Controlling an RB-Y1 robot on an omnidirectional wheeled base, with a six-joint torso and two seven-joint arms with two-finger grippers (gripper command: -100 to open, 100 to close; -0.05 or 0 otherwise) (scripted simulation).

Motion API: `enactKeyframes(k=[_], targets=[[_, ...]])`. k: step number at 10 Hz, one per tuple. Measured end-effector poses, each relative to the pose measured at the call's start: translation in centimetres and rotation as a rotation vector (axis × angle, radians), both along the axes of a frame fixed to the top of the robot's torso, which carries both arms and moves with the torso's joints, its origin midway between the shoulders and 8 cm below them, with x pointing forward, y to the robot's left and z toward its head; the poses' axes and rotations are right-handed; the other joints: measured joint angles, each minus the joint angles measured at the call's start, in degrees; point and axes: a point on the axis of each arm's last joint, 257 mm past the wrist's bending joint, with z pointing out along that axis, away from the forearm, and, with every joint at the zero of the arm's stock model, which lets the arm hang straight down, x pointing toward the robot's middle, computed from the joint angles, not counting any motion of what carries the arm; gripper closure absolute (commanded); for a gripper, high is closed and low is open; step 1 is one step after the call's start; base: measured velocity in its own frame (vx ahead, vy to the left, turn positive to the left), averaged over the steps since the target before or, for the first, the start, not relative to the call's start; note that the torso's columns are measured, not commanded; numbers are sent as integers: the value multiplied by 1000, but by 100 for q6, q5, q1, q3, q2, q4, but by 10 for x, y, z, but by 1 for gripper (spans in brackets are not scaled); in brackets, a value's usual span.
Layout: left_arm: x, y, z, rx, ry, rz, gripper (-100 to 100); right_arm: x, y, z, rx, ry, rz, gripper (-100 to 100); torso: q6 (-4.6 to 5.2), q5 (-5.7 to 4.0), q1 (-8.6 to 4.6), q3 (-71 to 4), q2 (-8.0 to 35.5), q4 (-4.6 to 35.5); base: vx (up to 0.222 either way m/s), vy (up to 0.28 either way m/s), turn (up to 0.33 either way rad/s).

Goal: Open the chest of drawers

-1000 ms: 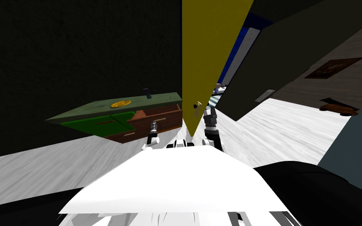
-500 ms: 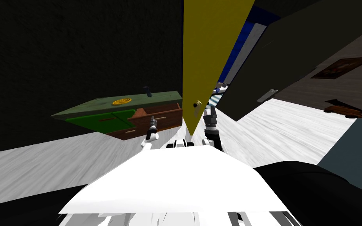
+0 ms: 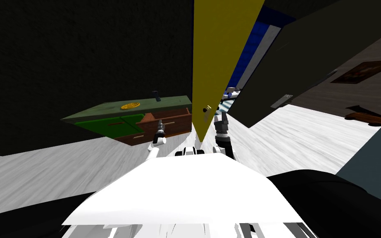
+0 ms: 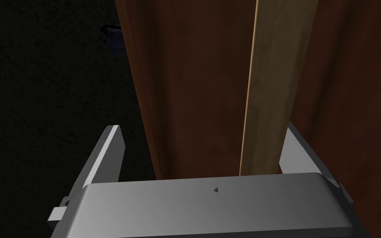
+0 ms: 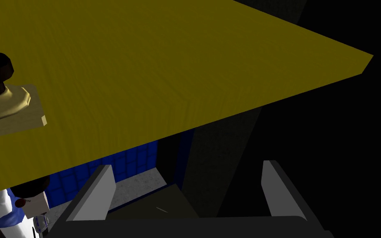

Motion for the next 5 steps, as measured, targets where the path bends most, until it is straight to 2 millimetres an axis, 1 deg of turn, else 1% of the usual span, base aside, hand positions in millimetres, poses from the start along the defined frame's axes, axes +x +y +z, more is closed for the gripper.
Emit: enactKeyframes(k=[5], targets=[[0, 0, -1, 0, 2, 0, 0, 0, 0, 0, 0, 0, 0, 0, 0, 3, 3, 0, 0, -4, 0, 0, 0]])
